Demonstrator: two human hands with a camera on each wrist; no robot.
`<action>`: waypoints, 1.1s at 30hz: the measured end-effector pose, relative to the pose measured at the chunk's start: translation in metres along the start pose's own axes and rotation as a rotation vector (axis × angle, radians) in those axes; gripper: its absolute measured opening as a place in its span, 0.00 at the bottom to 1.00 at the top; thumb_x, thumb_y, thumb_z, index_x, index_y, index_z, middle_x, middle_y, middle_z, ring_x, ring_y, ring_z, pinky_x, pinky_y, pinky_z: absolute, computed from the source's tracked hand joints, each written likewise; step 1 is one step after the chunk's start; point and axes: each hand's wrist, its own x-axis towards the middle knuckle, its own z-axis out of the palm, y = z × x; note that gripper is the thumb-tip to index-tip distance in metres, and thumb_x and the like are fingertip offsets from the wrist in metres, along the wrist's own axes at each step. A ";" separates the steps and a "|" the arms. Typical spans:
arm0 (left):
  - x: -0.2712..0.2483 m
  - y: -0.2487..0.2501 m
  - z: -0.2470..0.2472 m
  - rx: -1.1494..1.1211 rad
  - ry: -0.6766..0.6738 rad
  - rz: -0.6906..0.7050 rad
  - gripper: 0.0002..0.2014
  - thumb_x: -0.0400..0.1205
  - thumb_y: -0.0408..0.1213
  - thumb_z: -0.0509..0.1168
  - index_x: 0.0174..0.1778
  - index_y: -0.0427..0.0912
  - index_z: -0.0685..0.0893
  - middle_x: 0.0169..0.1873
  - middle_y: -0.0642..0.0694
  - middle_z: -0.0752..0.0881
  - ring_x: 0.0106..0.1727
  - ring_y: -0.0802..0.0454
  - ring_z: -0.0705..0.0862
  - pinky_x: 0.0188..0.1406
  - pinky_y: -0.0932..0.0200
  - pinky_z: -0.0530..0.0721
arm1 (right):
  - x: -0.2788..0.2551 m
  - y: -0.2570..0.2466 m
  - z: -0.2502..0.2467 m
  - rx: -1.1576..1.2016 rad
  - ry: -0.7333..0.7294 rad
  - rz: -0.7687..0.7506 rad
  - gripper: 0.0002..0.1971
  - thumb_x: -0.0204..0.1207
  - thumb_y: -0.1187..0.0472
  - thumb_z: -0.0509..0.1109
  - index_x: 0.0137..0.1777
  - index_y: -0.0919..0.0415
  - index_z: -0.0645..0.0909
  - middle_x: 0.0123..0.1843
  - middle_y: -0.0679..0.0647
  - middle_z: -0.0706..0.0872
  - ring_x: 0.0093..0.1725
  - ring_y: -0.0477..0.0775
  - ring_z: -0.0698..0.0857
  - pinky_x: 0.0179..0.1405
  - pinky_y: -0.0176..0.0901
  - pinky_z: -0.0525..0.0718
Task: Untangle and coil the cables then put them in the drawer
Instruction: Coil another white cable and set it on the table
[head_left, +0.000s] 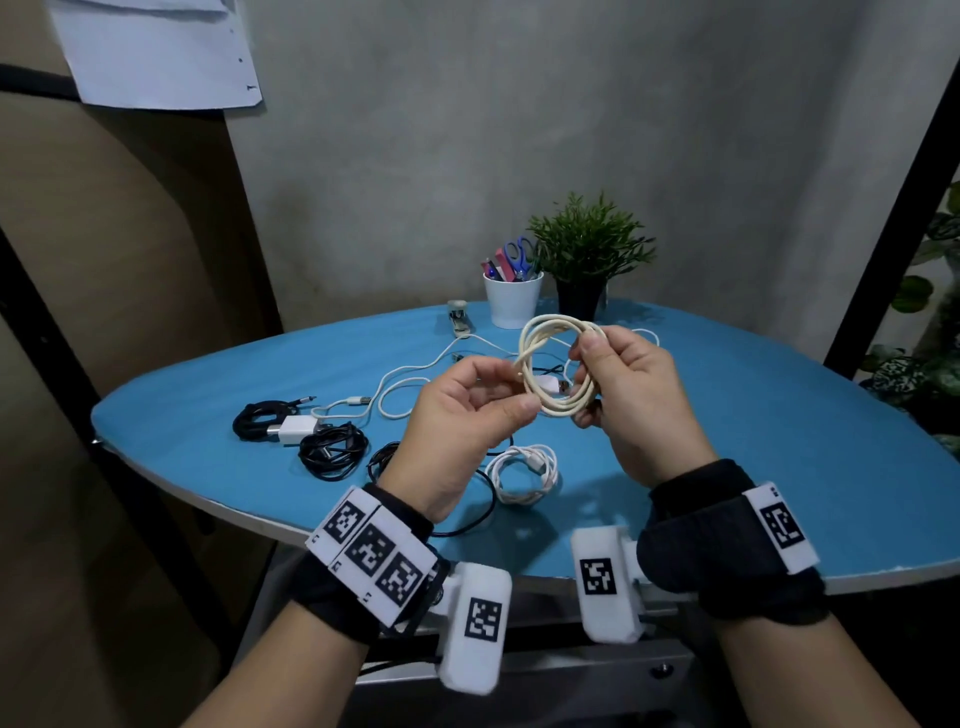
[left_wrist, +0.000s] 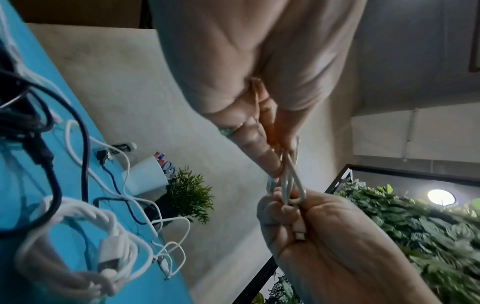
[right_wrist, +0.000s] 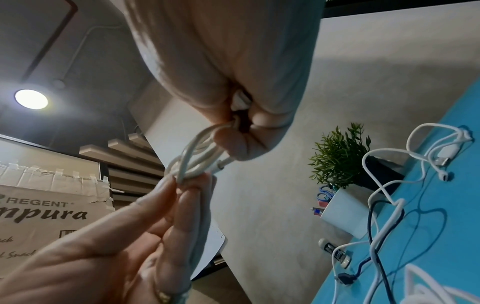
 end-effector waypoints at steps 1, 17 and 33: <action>0.000 -0.001 -0.001 0.000 -0.008 0.011 0.12 0.72 0.18 0.68 0.43 0.39 0.81 0.40 0.42 0.89 0.42 0.52 0.87 0.45 0.62 0.86 | 0.000 0.000 0.000 -0.002 -0.003 -0.001 0.14 0.84 0.60 0.59 0.37 0.58 0.78 0.26 0.53 0.75 0.20 0.48 0.73 0.19 0.38 0.74; -0.004 -0.008 0.002 -0.083 -0.067 -0.031 0.14 0.76 0.18 0.65 0.47 0.43 0.79 0.36 0.47 0.88 0.42 0.54 0.85 0.48 0.60 0.86 | -0.001 0.001 0.000 0.012 -0.095 0.054 0.09 0.83 0.62 0.61 0.43 0.59 0.81 0.28 0.54 0.75 0.21 0.46 0.76 0.18 0.36 0.77; 0.002 -0.002 0.000 0.164 -0.168 0.014 0.08 0.76 0.20 0.67 0.42 0.38 0.84 0.36 0.47 0.89 0.42 0.54 0.86 0.55 0.55 0.84 | 0.001 0.000 -0.004 -0.041 -0.129 0.176 0.15 0.84 0.60 0.58 0.36 0.58 0.77 0.22 0.49 0.77 0.22 0.46 0.70 0.21 0.36 0.67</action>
